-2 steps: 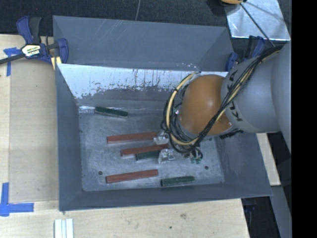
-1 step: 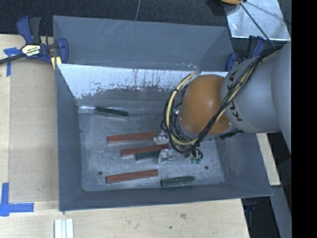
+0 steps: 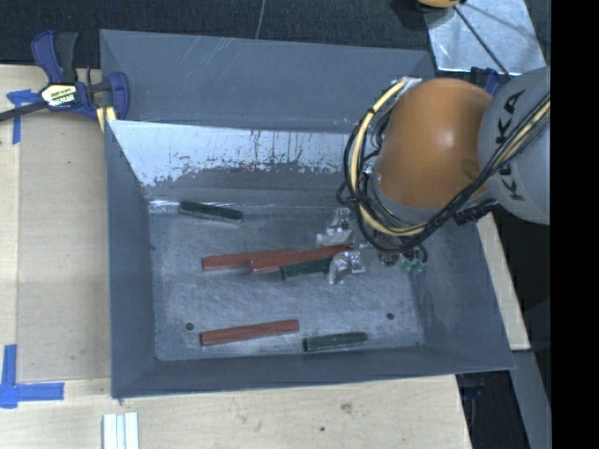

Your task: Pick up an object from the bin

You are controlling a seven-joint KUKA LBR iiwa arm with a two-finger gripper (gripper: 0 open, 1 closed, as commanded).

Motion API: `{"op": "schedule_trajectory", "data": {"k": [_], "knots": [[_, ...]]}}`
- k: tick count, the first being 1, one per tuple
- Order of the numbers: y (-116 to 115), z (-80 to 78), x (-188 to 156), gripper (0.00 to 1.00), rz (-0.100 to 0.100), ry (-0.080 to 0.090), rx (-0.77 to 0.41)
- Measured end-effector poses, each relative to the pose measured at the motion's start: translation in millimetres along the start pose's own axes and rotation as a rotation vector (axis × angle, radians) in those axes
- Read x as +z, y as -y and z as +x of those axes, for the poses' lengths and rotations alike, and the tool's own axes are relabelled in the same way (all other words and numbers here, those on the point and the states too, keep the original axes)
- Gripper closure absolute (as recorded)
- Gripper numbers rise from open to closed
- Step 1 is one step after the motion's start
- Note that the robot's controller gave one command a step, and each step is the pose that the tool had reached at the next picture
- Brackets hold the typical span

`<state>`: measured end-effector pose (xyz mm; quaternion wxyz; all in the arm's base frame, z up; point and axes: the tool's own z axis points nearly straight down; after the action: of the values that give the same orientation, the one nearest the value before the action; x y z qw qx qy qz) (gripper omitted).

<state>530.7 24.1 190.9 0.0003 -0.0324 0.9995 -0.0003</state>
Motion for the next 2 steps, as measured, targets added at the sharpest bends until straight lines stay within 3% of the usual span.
{"op": "schedule_trajectory", "data": {"k": [1, 2], "knots": [[0, 0.0, 0, 1.00, 0.000, 0.000, 0.000], [40, -18.4, -45, 1.00, 0.000, 0.004, -0.365]]}}
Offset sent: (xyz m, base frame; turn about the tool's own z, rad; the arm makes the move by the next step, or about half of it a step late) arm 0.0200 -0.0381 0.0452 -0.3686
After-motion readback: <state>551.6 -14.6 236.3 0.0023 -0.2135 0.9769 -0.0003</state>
